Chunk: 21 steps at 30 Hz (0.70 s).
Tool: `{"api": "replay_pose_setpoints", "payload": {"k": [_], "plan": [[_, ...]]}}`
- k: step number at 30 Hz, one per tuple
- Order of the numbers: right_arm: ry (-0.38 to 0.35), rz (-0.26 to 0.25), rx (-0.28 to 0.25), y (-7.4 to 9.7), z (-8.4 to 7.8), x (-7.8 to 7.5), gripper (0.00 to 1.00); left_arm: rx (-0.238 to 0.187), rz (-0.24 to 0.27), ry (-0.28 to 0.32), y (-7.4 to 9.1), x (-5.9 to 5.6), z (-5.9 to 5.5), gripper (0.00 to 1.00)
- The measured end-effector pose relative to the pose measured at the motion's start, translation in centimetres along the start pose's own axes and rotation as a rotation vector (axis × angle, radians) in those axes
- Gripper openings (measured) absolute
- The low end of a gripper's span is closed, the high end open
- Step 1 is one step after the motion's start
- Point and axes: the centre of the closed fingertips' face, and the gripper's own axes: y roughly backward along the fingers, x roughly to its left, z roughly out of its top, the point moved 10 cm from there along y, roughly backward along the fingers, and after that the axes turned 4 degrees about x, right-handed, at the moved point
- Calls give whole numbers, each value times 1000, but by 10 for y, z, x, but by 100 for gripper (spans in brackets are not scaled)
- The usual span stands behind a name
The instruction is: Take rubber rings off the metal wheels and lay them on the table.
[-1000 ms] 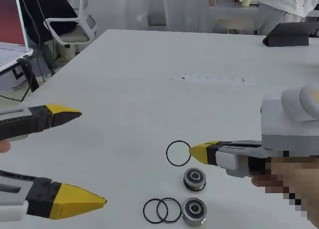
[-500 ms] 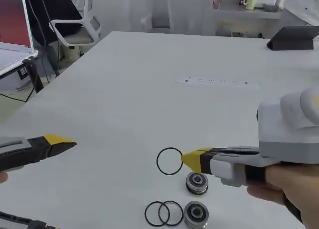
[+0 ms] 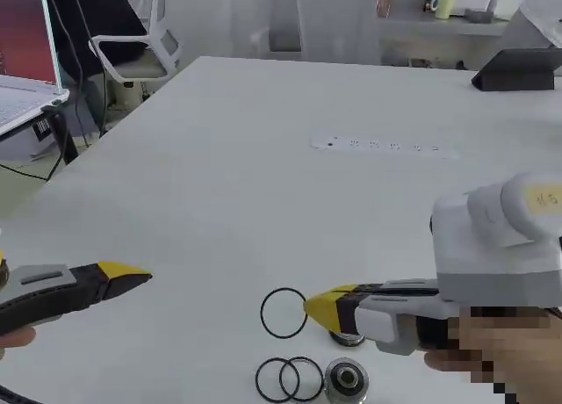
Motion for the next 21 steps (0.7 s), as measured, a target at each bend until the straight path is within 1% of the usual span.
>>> {"api": "replay_pose_setpoints", "payload": {"k": [4,9,14,15,18,21], "plan": [[6,6,34,-5,-4,0,0,4,-3,8,-2,-1,-2,99],[5,8,102,-11,-15,-2,0,12,-5,13,-3,-2,-4,99],[10,5,139,-16,-21,-3,0,11,-4,22,-2,-2,-5,99],[15,3,155,-18,-24,-3,0,13,-3,23,-3,-2,-6,98],[23,-9,173,-20,-27,-4,0,17,-3,27,-4,-2,-7,98],[12,-22,185,-23,-31,-8,0,20,-6,30,-6,-3,-9,98]]}}
